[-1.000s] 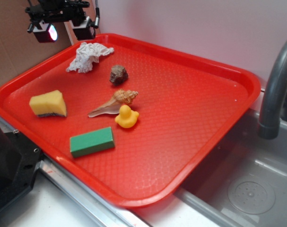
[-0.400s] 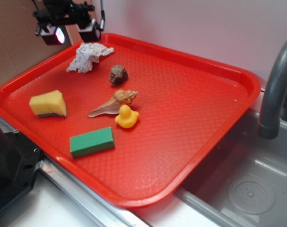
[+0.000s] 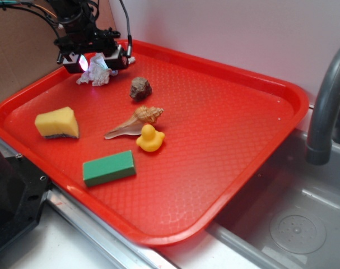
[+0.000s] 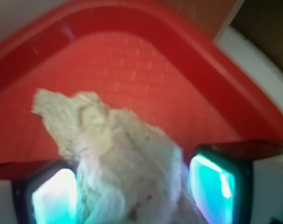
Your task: Grab the white paper.
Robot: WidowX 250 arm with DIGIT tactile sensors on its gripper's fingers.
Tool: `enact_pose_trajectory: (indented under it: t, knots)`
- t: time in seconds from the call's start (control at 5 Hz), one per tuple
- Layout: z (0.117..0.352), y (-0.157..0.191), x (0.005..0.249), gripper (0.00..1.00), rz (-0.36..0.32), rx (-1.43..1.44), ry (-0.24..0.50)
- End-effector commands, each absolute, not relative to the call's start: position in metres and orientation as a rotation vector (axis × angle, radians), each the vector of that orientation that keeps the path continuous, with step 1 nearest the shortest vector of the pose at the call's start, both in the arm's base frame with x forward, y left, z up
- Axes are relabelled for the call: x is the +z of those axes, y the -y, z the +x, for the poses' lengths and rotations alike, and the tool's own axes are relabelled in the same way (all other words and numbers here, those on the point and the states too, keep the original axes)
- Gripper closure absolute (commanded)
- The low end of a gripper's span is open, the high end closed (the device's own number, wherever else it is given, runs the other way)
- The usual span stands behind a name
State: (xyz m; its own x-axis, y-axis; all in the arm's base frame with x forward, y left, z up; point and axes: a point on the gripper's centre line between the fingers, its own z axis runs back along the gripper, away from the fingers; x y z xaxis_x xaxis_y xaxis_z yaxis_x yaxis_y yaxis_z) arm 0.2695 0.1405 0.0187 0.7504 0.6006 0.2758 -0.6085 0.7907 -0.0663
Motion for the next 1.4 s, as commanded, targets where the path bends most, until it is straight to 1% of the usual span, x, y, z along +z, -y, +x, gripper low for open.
enact_pose_trajectory:
  t: [0.0, 0.2, 0.4, 0.6, 0.8, 1.0, 1.2]
  knots:
    - [0.269, -0.127, 0.028, 1.0, 0.035, 0.646, 0.286]
    - [0.258, -0.122, 0.041, 1.0, 0.011, 0.655, 0.275]
    - [0.25, -0.122, 0.04, 1.0, 0.001, 0.676, 0.233]
    - [0.23, -0.103, 0.075, 1.0, -0.028, 0.64, 0.25]
    - [0.204, -0.074, 0.123, 1.0, -0.101, 0.529, 0.296]
    - [0.196, -0.053, 0.16, 1.0, -0.119, 0.395, 0.287]
    - [0.194, -0.035, 0.18, 1.0, -0.145, 0.274, 0.263]
